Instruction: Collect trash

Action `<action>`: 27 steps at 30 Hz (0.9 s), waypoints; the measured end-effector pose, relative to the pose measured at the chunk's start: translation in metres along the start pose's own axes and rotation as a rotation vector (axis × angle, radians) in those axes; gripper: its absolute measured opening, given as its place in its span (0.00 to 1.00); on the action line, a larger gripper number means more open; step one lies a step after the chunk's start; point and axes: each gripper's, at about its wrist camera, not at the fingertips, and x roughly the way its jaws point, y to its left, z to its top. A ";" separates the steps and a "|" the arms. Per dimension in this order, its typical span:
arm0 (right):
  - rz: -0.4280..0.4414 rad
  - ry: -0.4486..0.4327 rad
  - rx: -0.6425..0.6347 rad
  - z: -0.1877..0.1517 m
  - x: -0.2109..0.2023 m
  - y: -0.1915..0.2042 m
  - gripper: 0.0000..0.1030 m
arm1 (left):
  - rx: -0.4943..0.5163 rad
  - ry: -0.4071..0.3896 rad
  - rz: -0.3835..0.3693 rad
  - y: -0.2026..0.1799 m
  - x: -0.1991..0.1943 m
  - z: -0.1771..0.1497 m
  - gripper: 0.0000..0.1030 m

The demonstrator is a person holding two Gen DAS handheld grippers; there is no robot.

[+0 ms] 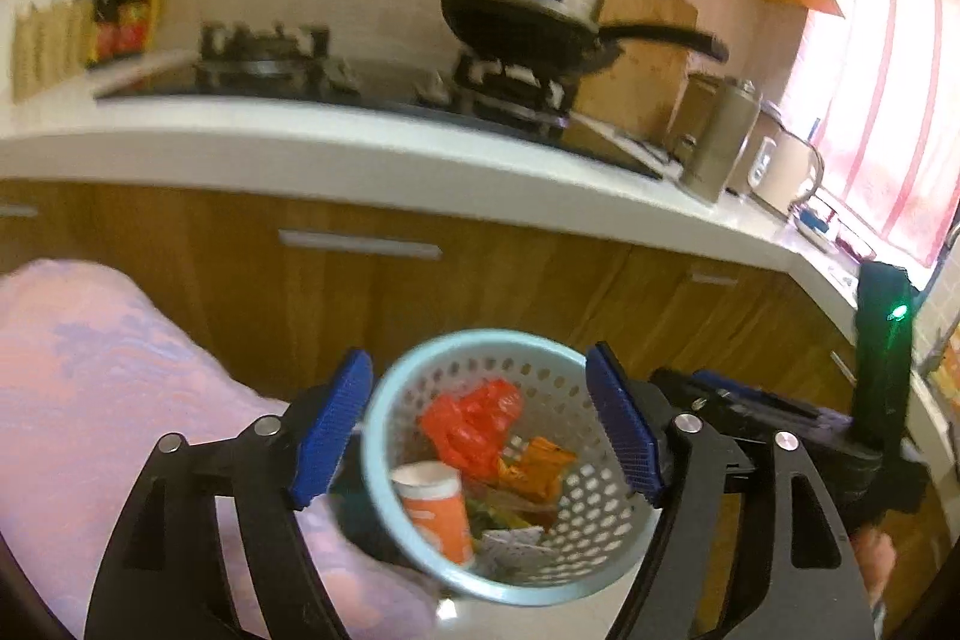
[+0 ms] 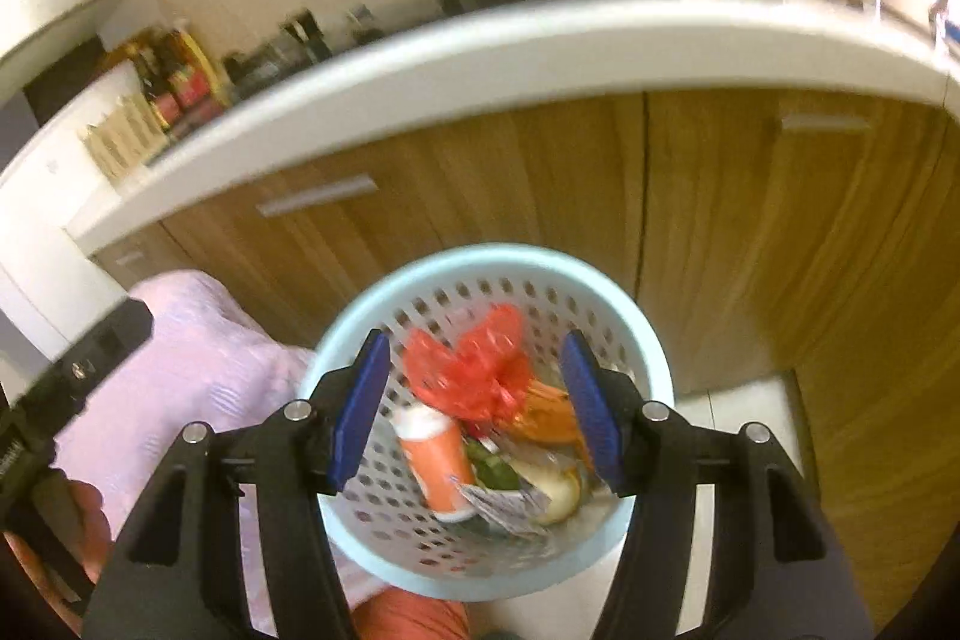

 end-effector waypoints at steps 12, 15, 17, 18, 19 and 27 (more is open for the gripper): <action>-0.133 -0.213 -0.134 -0.011 -0.038 0.064 0.56 | 0.104 -0.181 0.274 0.007 -0.047 -0.008 0.87; -0.126 -0.249 -0.146 -0.016 -0.034 0.072 0.57 | 0.080 -0.174 0.294 0.014 -0.050 -0.006 0.87; -0.122 -0.263 -0.148 -0.020 -0.032 0.074 0.58 | 0.061 -0.184 0.292 0.018 -0.055 -0.006 0.87; -0.126 -0.264 -0.150 -0.021 -0.030 0.075 0.58 | 0.059 -0.187 0.306 0.019 -0.056 -0.007 0.87; -0.127 -0.260 -0.152 -0.023 -0.028 0.076 0.58 | 0.066 -0.190 0.333 0.019 -0.056 -0.006 0.87; -0.136 -0.238 -0.169 -0.028 -0.021 0.081 0.58 | 0.026 -0.193 0.361 0.035 -0.063 -0.006 0.87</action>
